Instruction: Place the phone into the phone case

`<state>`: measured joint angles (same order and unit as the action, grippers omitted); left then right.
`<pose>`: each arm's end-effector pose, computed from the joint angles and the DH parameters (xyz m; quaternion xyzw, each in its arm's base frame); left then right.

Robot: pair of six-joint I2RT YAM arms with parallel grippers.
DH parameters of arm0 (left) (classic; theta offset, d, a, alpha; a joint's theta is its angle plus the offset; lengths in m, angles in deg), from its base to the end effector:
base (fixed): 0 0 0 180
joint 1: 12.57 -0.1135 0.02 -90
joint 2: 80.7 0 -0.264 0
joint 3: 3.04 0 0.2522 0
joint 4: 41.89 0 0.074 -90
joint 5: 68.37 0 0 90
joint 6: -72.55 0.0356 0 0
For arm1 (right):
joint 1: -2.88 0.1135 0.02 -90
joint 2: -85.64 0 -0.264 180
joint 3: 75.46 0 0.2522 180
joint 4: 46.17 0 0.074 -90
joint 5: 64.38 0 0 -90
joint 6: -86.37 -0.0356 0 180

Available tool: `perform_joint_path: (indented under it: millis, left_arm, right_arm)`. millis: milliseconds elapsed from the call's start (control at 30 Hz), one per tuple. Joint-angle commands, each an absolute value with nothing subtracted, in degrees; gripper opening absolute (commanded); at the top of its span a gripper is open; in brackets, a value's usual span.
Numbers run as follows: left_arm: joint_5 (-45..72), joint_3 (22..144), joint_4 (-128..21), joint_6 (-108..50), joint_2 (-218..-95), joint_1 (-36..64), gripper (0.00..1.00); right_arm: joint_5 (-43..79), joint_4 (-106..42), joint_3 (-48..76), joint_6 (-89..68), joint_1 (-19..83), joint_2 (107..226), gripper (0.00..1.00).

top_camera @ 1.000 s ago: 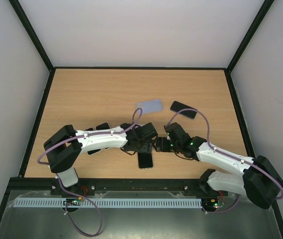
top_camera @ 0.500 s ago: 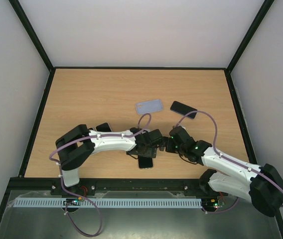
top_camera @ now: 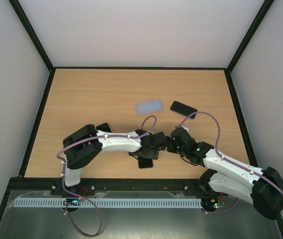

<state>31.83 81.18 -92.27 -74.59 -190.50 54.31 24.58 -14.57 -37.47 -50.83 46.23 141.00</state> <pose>0.1485 -0.3317 0.1472 0.0731 0.9859 -0.0661 0.1350 0.1323 0.1258 0.1727 0.0283 0.9361 0.2550 0.2406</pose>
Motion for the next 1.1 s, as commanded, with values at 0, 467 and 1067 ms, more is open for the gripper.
perform_joint_path:
  millis: [0,467,1067]
  left_arm:
    - [33.7,80.99,-96.04,-75.78,-192.62,54.76,0.97]
    - [34.5,80.53,-90.09,-70.27,-189.9,43.95,0.71]
    - [40.22,82.75,-91.4,-70.01,-191.22,28.37,0.69]
  right_arm:
    - [27.05,-13.16,-38.18,-51.59,45.83,140.14,0.98]
    - [27.58,-12.03,-37.54,-51.18,45.66,139.96,0.98]
    - [27.88,-10.24,-37.13,-51.53,45.59,139.89,0.98]
